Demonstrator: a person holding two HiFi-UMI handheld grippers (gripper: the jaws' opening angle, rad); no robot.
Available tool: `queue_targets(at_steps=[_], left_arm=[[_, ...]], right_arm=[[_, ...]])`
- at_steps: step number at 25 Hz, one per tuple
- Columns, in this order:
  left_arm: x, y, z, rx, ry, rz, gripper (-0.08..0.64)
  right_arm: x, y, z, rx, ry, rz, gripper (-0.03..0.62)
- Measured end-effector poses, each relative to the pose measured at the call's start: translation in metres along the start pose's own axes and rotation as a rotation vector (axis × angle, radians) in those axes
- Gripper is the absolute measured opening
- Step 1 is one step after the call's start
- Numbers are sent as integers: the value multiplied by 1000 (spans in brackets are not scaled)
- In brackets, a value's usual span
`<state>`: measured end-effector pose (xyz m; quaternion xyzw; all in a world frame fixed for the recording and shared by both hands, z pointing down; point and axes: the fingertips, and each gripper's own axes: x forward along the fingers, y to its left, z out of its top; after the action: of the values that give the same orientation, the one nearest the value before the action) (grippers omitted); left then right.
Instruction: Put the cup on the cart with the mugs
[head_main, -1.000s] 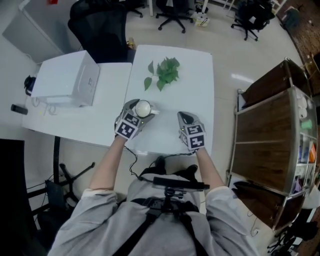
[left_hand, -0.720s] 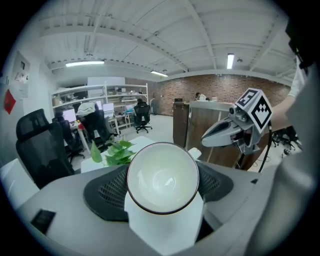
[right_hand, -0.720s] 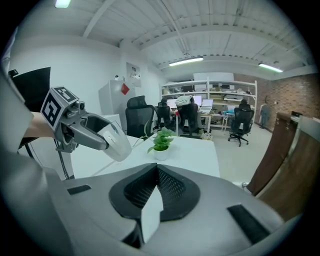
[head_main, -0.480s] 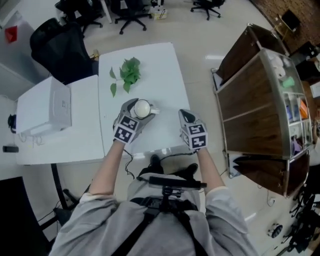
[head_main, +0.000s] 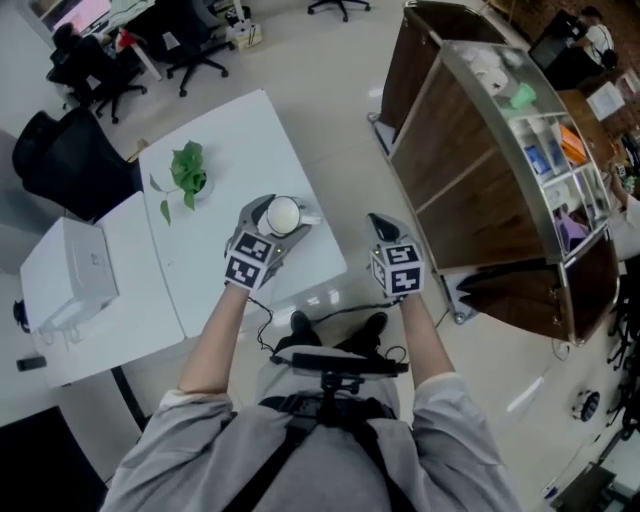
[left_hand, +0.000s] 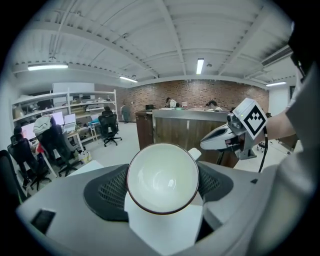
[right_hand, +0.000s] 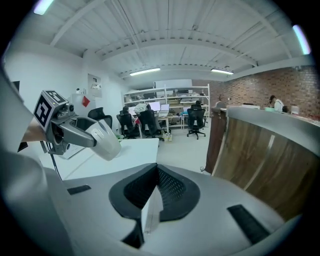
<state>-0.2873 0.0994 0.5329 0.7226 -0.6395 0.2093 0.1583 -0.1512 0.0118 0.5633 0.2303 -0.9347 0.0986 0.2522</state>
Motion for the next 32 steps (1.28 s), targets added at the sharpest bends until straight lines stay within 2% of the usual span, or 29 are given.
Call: queue_targets(at_steps=[11, 20, 25, 32], left_arm=[[101, -123, 92, 75, -41, -117, 405], [153, -208, 167, 143, -92, -185, 405], [174, -231, 198, 157, -92, -217, 405], [211, -233, 231, 177, -104, -260, 405]], right_arm=[[-86, -144, -14, 74, -77, -101, 8], [-155, -225, 4, 74, -145, -131, 8], [-169, -251, 21, 94, -177, -131, 8], [-158, -279, 31, 82, -181, -149, 8]])
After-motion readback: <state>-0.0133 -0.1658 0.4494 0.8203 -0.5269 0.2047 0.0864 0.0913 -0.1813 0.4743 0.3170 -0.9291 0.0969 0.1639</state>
